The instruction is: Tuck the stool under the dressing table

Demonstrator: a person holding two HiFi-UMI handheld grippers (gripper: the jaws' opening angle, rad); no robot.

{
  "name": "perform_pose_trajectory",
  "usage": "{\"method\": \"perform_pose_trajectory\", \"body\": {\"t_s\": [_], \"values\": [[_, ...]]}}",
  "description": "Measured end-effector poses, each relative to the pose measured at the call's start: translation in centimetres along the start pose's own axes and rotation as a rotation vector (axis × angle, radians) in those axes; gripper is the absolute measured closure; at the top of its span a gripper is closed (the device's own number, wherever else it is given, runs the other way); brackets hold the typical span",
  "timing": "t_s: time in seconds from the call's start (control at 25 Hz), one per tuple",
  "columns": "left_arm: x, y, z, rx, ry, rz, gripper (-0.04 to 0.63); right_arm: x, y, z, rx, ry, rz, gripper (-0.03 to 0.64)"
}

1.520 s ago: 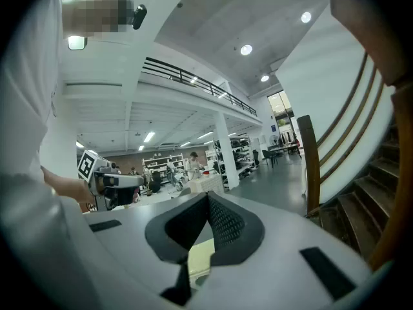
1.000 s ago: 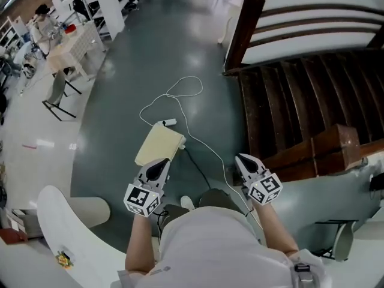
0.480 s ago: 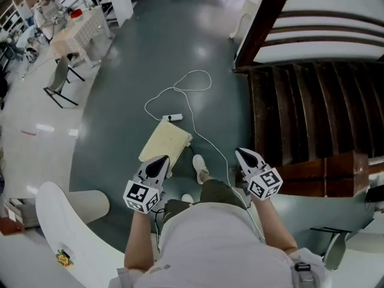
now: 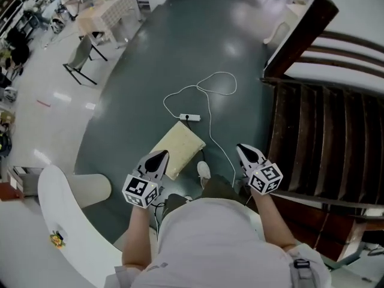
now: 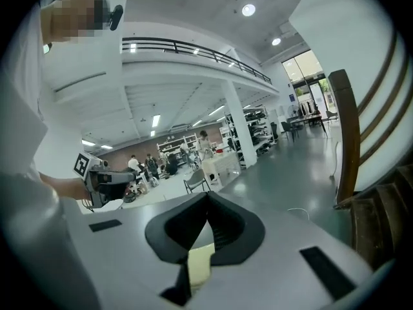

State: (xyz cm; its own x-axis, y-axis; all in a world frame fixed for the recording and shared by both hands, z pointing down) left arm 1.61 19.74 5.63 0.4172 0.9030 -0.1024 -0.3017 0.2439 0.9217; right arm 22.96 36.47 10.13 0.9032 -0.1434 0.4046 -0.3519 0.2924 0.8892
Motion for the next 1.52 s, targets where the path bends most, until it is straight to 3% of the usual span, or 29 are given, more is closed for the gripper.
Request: {"method": "perform_pose_trajectory", "body": {"t_s": [0.36,0.6,0.84,1.16,1.52], "values": [[-2.7,0.9,3.3,-0.066,-0.201,-0.077,0.592,7.0,0.4,8.6,-0.157,-0.206,0.011,0.607],[-5.1,3.7,3.0,-0.130,-0.340,-0.151,0.592,8.9,2.9,14.3,-0.270,-0.321,0.023,0.591],[-7.0,9.0,1.2,-0.211,-0.429,-0.261,0.592,8.8,7.2,18.8,-0.412,-0.407,0.068,0.533],[-10.0,17.6,-1.5,-0.299,-0.511,-0.430,0.578,8.0,14.2,23.3,-0.626,-0.442,0.060,0.432],[-11.4,29.7,-0.1,-0.485,-0.537,-0.541,0.440,10.8,23.9,27.0,-0.832,-0.415,0.086,0.349]]}}
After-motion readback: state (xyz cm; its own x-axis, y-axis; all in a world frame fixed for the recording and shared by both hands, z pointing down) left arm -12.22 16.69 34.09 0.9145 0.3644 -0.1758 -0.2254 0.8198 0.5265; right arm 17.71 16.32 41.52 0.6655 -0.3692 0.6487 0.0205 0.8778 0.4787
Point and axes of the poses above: the fingertips, and each gripper's own axes: z forward along the fingers, x to its right, y out of its underside, the point moved 2 cm from there along -z, backward along the fingers, and after that the axes turned 14 degrees about -y, right-handed, at the moved point
